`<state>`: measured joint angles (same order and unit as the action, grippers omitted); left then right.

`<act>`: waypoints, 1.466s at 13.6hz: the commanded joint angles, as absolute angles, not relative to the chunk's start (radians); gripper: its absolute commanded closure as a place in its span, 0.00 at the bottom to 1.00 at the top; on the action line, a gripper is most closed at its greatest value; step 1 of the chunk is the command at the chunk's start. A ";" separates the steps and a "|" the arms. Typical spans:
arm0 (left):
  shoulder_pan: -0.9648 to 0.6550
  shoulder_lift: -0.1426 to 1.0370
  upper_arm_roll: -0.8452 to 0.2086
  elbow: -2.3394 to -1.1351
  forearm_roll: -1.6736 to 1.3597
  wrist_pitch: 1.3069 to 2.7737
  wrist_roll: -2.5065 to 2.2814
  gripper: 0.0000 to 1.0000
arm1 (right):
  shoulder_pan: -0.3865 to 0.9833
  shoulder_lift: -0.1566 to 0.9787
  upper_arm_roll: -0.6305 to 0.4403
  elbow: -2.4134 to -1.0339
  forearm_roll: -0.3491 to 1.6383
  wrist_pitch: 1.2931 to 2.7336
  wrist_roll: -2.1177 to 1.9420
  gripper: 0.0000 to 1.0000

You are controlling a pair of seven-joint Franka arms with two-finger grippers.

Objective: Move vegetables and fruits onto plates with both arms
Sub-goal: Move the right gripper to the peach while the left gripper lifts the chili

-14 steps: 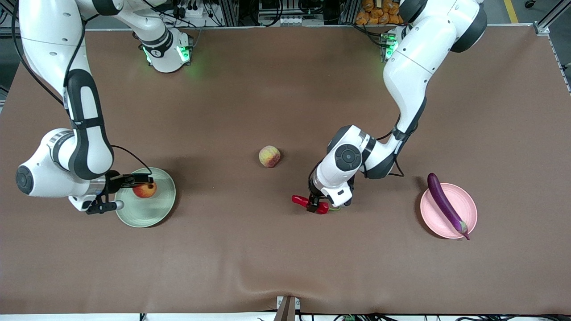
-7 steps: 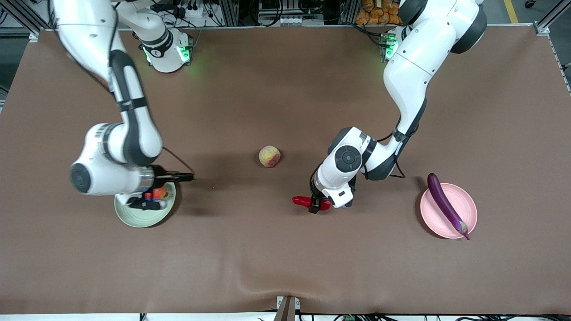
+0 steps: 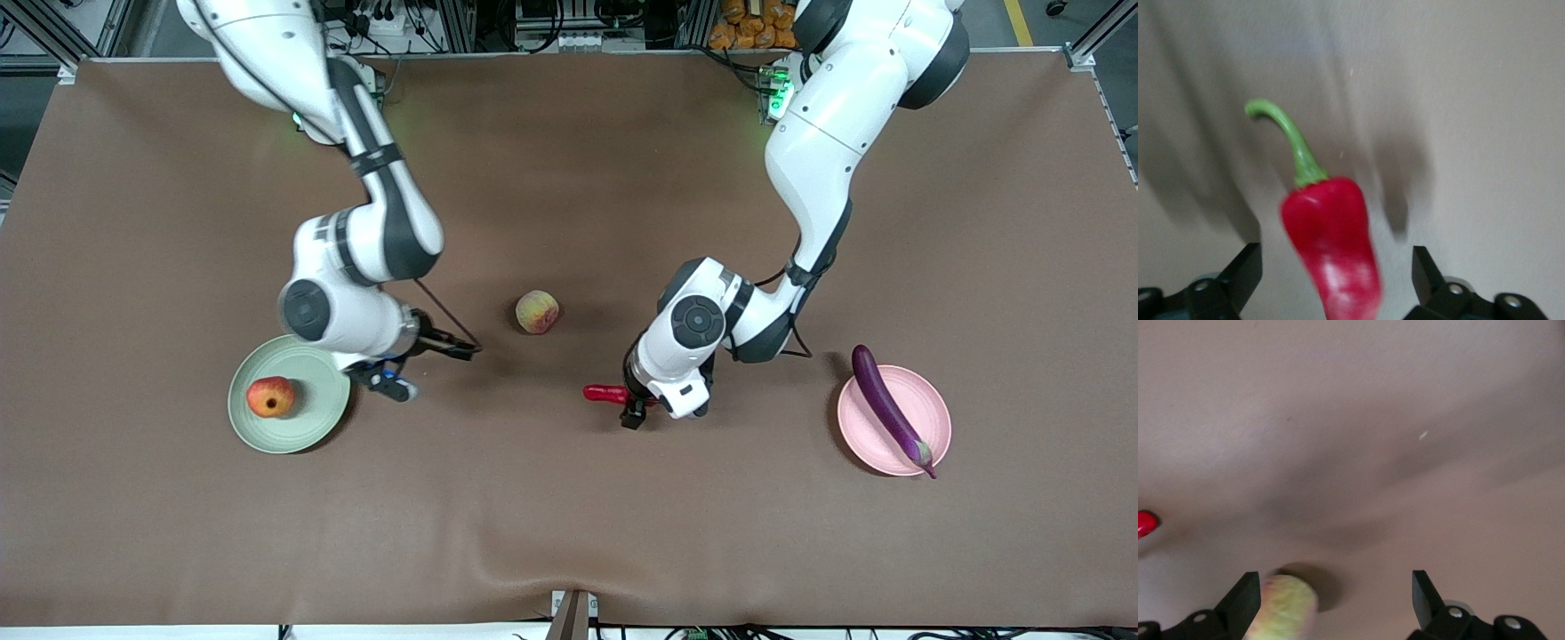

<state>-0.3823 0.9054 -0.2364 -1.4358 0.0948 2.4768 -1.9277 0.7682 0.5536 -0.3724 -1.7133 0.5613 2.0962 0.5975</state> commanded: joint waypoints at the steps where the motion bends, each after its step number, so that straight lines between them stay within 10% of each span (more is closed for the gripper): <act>1: -0.396 0.934 -0.222 -1.414 0.117 2.516 -1.921 0.51 | 0.847 0.589 -0.382 -1.700 0.571 2.152 0.753 0.00; 2: -0.396 0.931 -0.222 -1.414 0.117 2.516 -1.902 0.88 | 0.873 0.612 -0.380 -1.686 0.571 2.169 0.806 0.00; 3: -0.396 0.922 -0.224 -1.414 0.120 2.516 -1.892 1.00 | 0.903 0.636 -0.380 -1.675 0.569 2.187 0.849 0.00; 15: -0.177 0.680 -0.229 -1.427 0.175 2.110 -1.401 1.00 | 1.049 0.726 -0.383 -1.687 0.551 2.261 0.940 0.00; 18: -0.076 0.666 -0.229 -1.428 0.175 2.063 -1.168 1.00 | 1.049 0.723 -0.391 -1.689 0.529 2.269 0.942 0.83; 20: -0.003 0.658 -0.227 -1.428 0.175 2.046 -0.984 1.00 | 1.042 0.706 -0.412 -1.687 0.517 2.261 0.904 0.87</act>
<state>-0.0606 0.6850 -0.2170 -1.4009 0.1546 2.0676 -1.1208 1.0430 0.7305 -0.3870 -1.6830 0.5442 2.2672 0.9266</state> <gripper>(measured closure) 0.639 0.264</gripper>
